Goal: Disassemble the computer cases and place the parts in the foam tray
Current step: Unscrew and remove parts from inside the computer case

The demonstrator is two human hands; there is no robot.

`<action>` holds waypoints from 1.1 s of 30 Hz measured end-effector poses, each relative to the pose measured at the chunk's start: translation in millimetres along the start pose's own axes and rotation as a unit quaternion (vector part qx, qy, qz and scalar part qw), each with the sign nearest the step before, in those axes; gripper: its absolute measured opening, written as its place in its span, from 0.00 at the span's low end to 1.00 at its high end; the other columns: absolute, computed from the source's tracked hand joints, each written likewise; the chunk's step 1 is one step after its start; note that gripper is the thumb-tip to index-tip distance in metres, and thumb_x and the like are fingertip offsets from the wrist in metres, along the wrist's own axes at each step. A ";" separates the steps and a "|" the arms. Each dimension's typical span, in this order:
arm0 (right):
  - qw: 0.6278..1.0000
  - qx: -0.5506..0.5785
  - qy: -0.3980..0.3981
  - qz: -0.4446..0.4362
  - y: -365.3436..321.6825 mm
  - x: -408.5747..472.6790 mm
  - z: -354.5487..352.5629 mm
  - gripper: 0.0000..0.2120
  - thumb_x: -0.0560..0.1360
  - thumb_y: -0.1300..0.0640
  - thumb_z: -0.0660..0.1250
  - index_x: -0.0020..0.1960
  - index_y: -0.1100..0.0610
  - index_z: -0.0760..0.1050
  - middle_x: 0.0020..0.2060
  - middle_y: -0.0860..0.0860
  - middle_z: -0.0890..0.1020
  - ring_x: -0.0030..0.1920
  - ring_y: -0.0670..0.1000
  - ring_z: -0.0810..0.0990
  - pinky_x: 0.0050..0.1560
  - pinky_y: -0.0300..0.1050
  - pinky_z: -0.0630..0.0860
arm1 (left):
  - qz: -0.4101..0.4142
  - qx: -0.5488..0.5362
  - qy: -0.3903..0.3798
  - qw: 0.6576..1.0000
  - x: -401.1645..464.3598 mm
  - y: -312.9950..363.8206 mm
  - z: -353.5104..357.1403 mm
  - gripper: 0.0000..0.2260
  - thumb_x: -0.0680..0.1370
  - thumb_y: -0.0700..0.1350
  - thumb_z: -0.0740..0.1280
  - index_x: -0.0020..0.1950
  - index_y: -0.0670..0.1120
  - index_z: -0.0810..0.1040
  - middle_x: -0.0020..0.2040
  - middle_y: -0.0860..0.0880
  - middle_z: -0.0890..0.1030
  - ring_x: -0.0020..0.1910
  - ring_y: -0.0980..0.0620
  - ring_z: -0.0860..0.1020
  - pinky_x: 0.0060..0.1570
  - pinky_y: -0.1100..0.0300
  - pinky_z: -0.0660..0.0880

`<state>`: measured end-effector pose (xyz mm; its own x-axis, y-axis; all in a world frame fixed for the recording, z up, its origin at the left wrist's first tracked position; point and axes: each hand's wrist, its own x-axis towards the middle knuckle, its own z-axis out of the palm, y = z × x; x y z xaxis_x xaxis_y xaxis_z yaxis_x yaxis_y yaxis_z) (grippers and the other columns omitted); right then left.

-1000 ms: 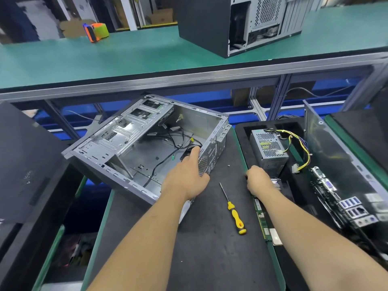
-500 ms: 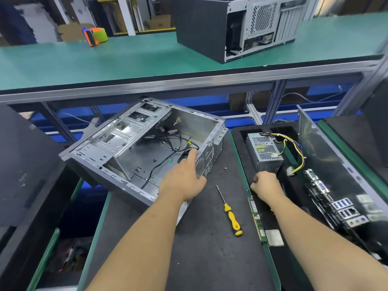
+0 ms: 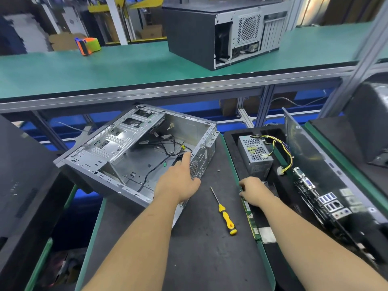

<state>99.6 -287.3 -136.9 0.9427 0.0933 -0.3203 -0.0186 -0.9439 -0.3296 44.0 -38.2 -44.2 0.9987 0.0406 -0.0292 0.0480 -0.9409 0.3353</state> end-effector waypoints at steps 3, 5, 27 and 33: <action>1.000 -0.005 -0.012 0.002 -2.6 -0.1 3.9 0.15 0.78 0.61 0.68 0.64 0.59 0.80 0.60 0.59 0.81 0.58 0.60 0.80 0.55 0.47 0.76 | 0.003 0.000 0.000 1.000 -0.7 0.1 -0.5 0.28 0.75 0.51 0.63 0.73 0.54 0.56 0.53 0.48 0.77 0.47 0.43 0.77 0.40 0.50 0.74; 1.000 -0.005 -0.014 0.001 -1.6 0.0 2.9 0.15 0.78 0.62 0.68 0.65 0.58 0.80 0.60 0.59 0.81 0.59 0.60 0.80 0.57 0.47 0.77 | 0.002 0.000 -0.002 1.000 -0.5 0.3 -0.9 0.28 0.75 0.51 0.63 0.73 0.54 0.56 0.51 0.48 0.76 0.46 0.43 0.76 0.39 0.50 0.73; 0.978 0.028 0.009 0.206 57.2 -17.6 -10.8 0.02 0.74 0.64 0.66 0.44 0.61 0.73 0.53 0.61 0.81 0.52 0.61 0.81 0.44 0.46 0.75 | 0.004 0.007 -0.011 1.000 -1.9 2.3 -2.6 0.28 0.76 0.51 0.63 0.73 0.54 0.55 0.48 0.48 0.75 0.46 0.42 0.75 0.41 0.49 0.73; 0.991 0.071 0.090 0.070 -0.3 9.0 -3.6 0.10 0.77 0.53 0.69 0.52 0.59 0.82 0.50 0.59 0.84 0.52 0.61 0.81 0.52 0.49 0.78 | 0.007 0.011 -0.018 1.000 -2.8 2.3 -4.9 0.29 0.76 0.50 0.63 0.74 0.53 0.55 0.46 0.49 0.75 0.45 0.42 0.76 0.45 0.46 0.78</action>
<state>109.3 -287.4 -136.5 0.9715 -0.1044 -0.2129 -0.1873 -0.8885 -0.4188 41.4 -38.9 -38.7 0.9981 0.0162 -0.0590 0.0340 -0.9487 0.3144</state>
